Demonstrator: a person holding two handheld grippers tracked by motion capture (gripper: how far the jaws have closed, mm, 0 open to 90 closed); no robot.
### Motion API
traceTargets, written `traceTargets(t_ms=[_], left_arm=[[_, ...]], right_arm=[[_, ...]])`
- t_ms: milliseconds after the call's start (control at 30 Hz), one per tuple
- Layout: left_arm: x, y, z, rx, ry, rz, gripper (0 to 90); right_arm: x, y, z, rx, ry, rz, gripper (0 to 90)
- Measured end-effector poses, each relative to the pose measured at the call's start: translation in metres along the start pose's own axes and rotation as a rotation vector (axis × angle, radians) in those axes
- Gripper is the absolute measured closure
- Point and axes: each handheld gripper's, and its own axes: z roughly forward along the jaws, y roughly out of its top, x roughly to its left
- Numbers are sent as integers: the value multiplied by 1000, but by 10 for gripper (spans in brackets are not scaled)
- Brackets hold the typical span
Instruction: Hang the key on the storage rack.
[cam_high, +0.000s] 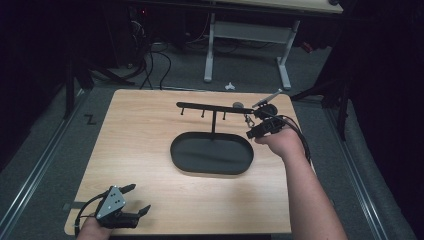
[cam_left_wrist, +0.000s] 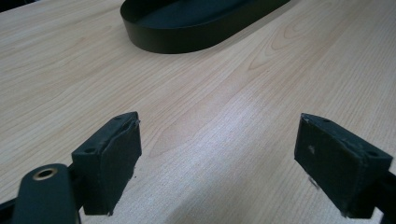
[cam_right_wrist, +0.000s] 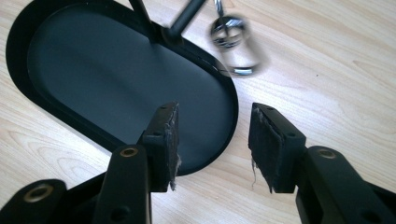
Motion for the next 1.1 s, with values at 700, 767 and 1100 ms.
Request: traceTargets(t_ms=[700,767,1100], left_arm=[[0,0,0,-2,6,-3,153],[0,0,0,-1,5,-1,153],[0,-1,1,1,8,-3,153]], right_arm=[[-5,-50,43,32,-2,15,384],[-7,-58,47,17,6,27,382],[-17,-95,58,-30,15,89,357]])
